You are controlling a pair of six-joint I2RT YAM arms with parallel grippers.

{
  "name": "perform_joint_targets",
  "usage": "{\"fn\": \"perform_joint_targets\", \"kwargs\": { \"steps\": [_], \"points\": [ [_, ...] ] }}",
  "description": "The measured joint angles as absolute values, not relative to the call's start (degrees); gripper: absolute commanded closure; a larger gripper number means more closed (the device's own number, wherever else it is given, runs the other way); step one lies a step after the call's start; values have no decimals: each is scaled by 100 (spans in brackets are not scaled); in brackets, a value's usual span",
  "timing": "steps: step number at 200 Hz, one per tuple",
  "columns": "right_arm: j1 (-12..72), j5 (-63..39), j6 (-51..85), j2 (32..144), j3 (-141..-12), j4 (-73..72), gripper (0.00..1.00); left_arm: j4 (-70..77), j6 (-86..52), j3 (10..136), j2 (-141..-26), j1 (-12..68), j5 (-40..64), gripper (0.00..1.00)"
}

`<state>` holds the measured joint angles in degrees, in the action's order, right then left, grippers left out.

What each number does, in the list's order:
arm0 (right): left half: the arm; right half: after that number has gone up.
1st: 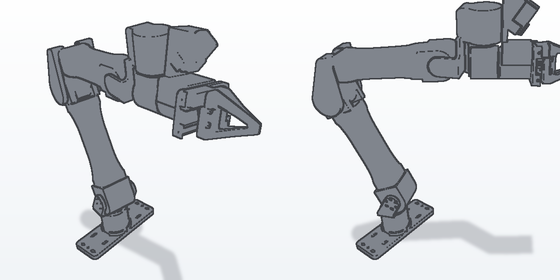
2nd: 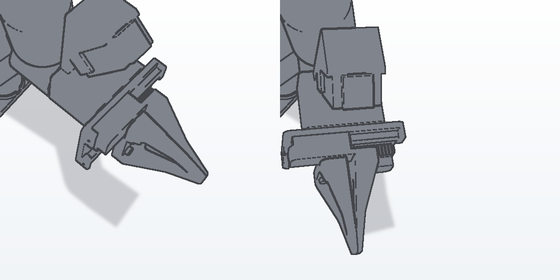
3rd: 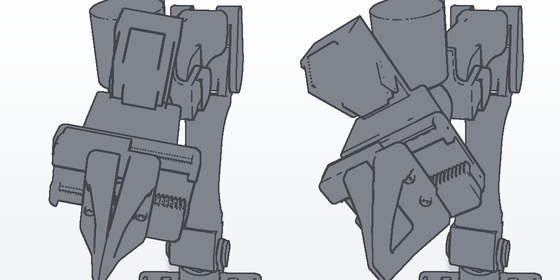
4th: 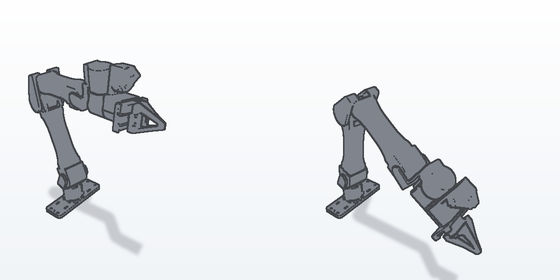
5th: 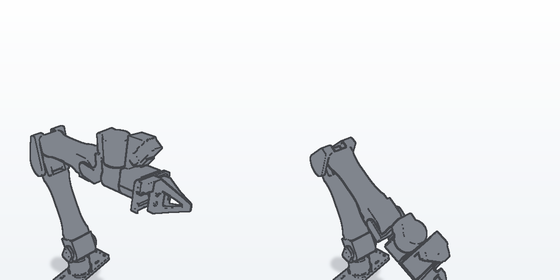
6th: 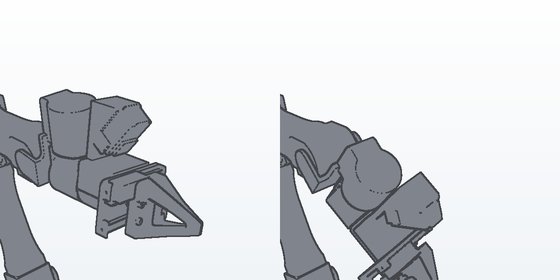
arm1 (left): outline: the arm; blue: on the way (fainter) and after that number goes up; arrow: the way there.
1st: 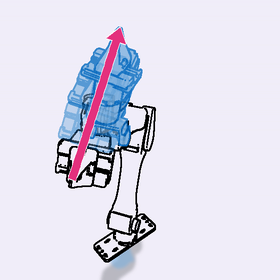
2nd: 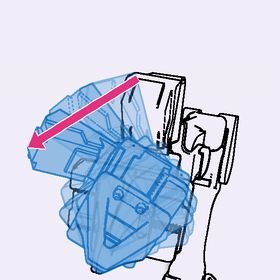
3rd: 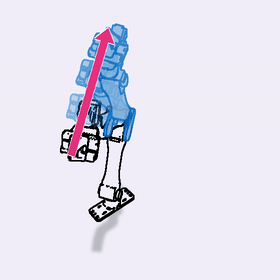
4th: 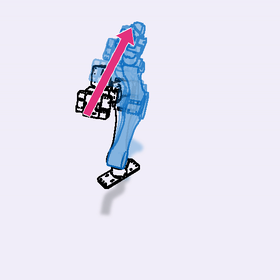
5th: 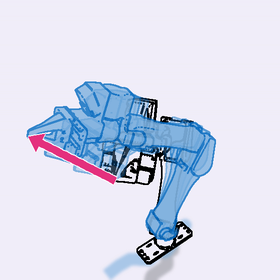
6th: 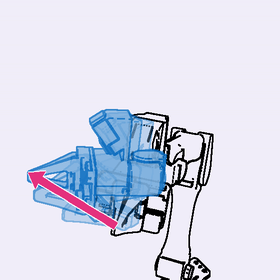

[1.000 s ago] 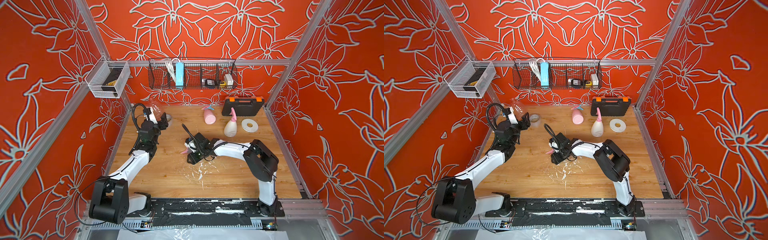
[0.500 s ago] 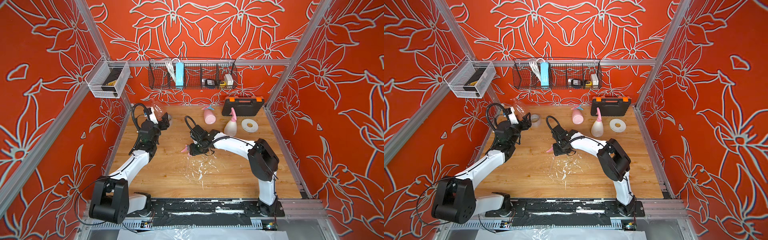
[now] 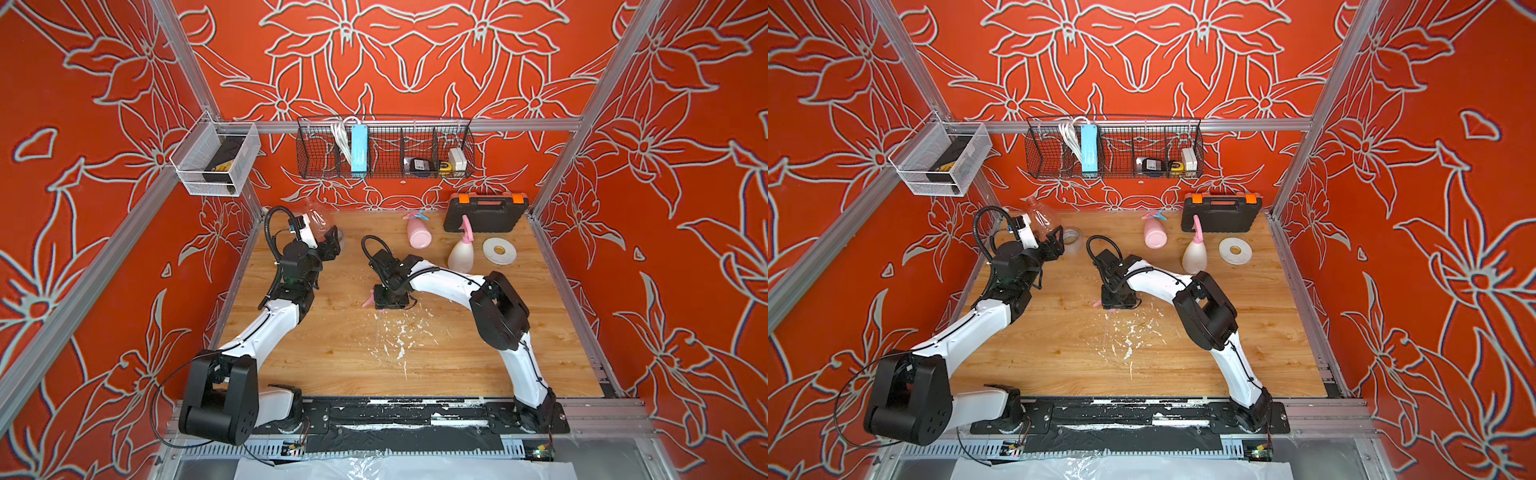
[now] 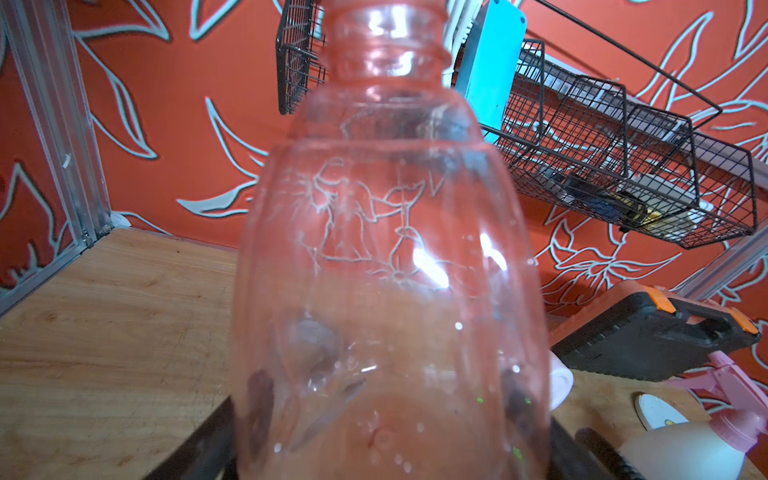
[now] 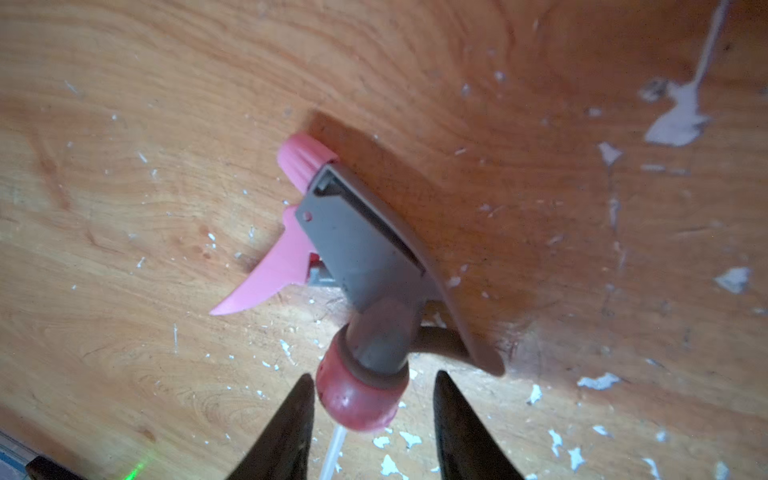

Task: Attach spray nozzles to spray bottles
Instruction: Pick up the spray nozzle from the center of the board.

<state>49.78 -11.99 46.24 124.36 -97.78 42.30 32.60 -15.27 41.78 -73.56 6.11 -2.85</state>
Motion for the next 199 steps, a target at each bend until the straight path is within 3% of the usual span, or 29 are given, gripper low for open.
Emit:
{"fn": "perform_joint_targets", "kwargs": {
  "steps": [49,105,142,167,199],
  "points": [
    [4991,-1090,4687,12838,-10350,4392,53,3260,-1525,4176,-7356,611,-281,46],
    [4991,-1024,4694,12947,-10385,4416,67,3277,-1522,4104,-7356,611,-211,46],
    [4989,-915,4639,12752,-10127,4375,69,3479,-1459,4003,-7356,701,-36,46],
    [4936,-576,4423,12108,-9574,4311,68,3763,-1203,3892,-7356,985,123,47],
    [4683,189,3896,10390,-8982,4169,68,4322,-729,3660,-7358,1546,480,46]
  ]
}}
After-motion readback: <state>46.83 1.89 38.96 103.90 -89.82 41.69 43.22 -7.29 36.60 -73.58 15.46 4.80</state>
